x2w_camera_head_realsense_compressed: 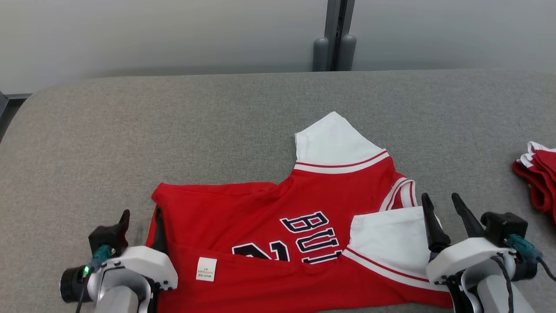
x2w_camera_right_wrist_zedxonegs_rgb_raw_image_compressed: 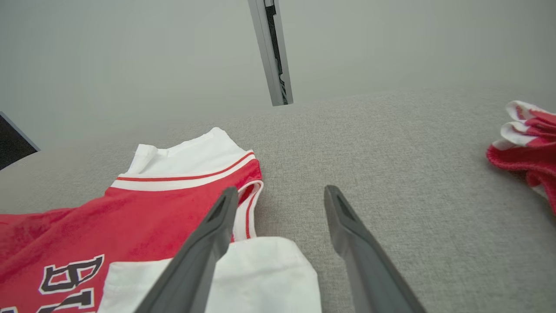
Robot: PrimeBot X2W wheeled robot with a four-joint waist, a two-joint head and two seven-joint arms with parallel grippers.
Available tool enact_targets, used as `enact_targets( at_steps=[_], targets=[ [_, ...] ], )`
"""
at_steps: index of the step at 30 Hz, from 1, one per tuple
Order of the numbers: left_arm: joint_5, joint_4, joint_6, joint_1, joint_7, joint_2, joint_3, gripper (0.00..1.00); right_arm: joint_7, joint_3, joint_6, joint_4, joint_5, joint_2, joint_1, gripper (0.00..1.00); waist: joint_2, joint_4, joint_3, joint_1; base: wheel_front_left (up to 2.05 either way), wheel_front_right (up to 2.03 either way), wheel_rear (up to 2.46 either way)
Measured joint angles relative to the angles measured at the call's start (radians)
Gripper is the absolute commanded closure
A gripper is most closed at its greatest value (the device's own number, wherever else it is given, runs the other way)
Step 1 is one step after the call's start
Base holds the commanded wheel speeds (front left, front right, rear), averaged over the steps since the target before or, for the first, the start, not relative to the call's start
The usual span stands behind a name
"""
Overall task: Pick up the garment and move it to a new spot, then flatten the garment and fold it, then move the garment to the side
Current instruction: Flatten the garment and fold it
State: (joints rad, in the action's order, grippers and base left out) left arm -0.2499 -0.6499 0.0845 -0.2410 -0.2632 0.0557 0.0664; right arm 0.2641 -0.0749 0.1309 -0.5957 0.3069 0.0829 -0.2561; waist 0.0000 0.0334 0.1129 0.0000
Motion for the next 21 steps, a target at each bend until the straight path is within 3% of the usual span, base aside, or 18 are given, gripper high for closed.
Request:
enact_targets(
  at_steps=[11,21],
  targets=[
    [0.002,-0.309,-0.032,-0.272,0.012,0.056,-0.001,0.00,0.000,-0.102,0.000,-0.001,0.000,0.018,-0.152,0.00,0.0000,-0.025,0.095,0.0000,0.00,0.00,0.00],
    [0.013,-0.404,-0.062,-0.362,-0.001,0.024,0.044,0.02,0.000,-0.182,0.000,-0.028,0.010,0.055,-0.301,0.00,0.0000,-0.013,0.170,0.0000,0.00,0.00,0.00]
  ],
)
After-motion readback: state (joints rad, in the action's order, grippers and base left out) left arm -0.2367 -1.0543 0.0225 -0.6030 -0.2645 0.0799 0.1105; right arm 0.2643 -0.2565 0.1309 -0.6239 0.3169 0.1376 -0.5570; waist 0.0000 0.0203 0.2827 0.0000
